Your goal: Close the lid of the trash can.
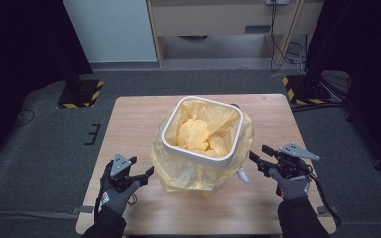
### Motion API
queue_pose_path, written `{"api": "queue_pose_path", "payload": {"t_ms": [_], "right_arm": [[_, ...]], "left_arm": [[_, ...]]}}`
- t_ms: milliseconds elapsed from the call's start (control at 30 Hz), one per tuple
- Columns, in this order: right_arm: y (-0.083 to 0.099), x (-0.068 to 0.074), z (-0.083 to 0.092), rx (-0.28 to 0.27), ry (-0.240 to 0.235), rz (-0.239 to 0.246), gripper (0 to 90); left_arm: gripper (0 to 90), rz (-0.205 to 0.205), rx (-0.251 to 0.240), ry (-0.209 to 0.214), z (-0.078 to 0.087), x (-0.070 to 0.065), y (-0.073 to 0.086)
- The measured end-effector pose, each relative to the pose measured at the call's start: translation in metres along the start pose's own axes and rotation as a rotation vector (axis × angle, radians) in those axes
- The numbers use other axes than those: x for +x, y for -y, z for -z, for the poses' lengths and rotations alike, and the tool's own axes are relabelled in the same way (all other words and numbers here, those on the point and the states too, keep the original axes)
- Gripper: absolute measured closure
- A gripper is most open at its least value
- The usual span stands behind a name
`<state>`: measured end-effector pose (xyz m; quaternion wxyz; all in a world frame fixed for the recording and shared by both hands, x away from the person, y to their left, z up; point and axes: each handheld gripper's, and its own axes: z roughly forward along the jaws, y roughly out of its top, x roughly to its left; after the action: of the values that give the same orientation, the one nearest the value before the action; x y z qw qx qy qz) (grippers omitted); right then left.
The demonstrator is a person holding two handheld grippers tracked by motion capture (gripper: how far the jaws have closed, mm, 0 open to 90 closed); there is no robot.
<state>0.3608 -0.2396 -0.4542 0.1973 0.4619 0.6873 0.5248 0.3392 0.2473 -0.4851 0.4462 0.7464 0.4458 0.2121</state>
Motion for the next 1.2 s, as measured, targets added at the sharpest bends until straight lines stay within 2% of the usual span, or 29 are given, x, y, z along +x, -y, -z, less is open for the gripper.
{"api": "queue_pose_path", "payload": {"t_ms": [67,100,167,200,233,267,400,467,567,700,833,967,1100,1200], "right_arm": [[0.009,-0.001,-0.003,0.056,0.013,0.013,37.2],[0.013,-0.002,-0.003,0.082,0.019,0.019,37.2],[0.021,-0.004,-0.003,0.124,0.032,0.012,36.5],[0.024,-0.005,-0.003,0.139,0.037,0.011,36.0],[0.026,-0.007,-0.003,0.156,0.043,0.010,34.8],[0.028,-0.010,-0.003,0.175,0.049,0.008,34.1],[0.036,-0.024,-0.002,0.216,0.087,-0.006,33.3],[0.039,-0.032,0.000,0.220,0.109,-0.007,33.3],[0.043,-0.044,0.003,0.215,0.142,-0.027,32.0],[0.048,-0.056,0.008,0.227,0.192,-0.015,30.0],[0.052,-0.064,0.012,0.233,0.217,-0.014,28.1],[0.058,-0.070,0.017,0.240,0.233,-0.023,27.1],[0.064,-0.075,0.020,0.287,0.267,-0.002,26.1],[0.066,-0.076,0.021,0.302,0.290,0.009,24.6]], "left_arm": [[20.8,-0.013,0.044,0.006,-0.006,0.000,0.003],[20.7,-0.034,0.065,0.009,-0.009,0.000,0.004],[19.7,-0.053,0.099,0.021,-0.014,-0.001,0.005],[19.1,-0.053,0.099,0.021,-0.014,-0.001,0.005],[19.0,-0.071,0.142,0.031,-0.018,-0.001,0.008],[19.0,-0.080,0.161,0.032,-0.020,-0.001,0.009],[17.9,-0.088,0.204,0.043,-0.024,0.003,0.013],[17.5,-0.078,0.217,0.043,-0.025,0.007,0.015],[17.0,-0.063,0.238,0.026,-0.024,0.017,0.018],[16.8,-0.056,0.287,0.021,-0.022,0.035,0.025],[17.4,-0.065,0.310,-0.013,-0.016,0.050,0.032],[16.2,-0.049,0.294,-0.039,-0.007,0.062,0.038],[14.9,-0.026,0.292,-0.076,-0.001,0.069,0.041],[13.4,-0.030,0.288,-0.090,-0.001,0.071,0.043]]}}
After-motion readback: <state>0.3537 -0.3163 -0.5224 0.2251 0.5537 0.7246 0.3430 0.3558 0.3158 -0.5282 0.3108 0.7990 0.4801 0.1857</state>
